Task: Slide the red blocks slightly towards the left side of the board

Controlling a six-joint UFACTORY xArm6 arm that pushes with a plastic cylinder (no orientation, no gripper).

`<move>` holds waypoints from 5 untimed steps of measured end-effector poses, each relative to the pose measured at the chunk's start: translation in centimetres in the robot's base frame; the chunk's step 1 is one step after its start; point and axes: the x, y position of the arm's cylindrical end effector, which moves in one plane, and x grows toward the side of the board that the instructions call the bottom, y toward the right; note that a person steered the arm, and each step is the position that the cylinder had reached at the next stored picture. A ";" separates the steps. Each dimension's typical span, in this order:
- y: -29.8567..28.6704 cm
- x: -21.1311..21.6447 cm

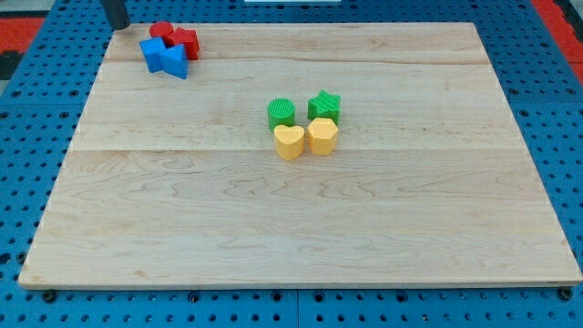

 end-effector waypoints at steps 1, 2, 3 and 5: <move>3.8 0.0; 5.4 0.0; 11.3 0.5; 13.9 4.1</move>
